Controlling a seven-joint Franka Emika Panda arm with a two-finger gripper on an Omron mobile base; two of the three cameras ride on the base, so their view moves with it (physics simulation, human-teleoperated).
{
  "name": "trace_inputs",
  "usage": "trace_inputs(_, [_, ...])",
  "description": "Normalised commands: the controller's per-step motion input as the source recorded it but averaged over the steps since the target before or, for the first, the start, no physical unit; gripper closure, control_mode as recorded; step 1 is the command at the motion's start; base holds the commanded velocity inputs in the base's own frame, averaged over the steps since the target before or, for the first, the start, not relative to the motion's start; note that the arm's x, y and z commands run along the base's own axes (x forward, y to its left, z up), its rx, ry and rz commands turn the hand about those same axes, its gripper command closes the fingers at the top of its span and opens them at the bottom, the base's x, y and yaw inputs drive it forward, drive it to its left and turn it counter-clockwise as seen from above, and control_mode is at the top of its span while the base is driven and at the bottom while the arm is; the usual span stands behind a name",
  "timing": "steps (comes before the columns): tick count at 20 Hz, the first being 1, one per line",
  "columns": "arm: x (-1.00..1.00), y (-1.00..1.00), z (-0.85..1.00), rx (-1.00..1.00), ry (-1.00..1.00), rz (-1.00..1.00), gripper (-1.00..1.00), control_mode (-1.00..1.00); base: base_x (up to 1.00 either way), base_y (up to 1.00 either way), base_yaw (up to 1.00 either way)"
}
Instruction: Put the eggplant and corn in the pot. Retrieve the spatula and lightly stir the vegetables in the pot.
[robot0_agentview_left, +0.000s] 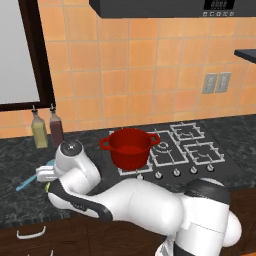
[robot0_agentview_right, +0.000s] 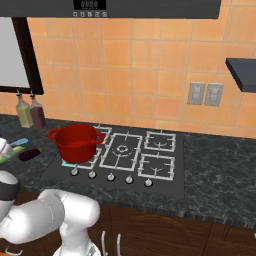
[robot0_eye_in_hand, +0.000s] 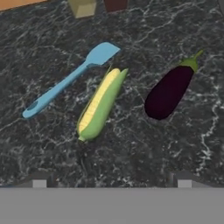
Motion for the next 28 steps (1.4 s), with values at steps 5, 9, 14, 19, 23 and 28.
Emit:
trace_inputs(5, [0.43, 0.19, -0.24, 0.0, 0.0, 0.0, -1.0, -1.0, 0.0, 0.0, 0.0])
trace_inputs(9, [0.19, 0.34, -0.2, 0.0, -0.03, 0.0, -1.0, -1.0, 0.0, 0.0, 0.0])
trace_inputs(14, [0.09, 0.22, -0.23, 0.0, 0.0, 0.0, -1.0, -1.0, 0.0, 0.0, 0.0])
trace_inputs(19, [0.11, 0.1, -0.21, 0.0, 0.0, 0.0, -1.0, -1.0, 0.0, 0.0, 0.0])
trace_inputs(23, [0.06, 0.14, -0.15, 0.0, 0.0, 0.0, -1.0, -1.0, 0.0, 0.0, 0.0])
trace_inputs(28, [0.11, 0.0, -0.25, -0.01, 0.0, -0.01, -1.0, -1.0, 0.0, 0.0, 0.0])
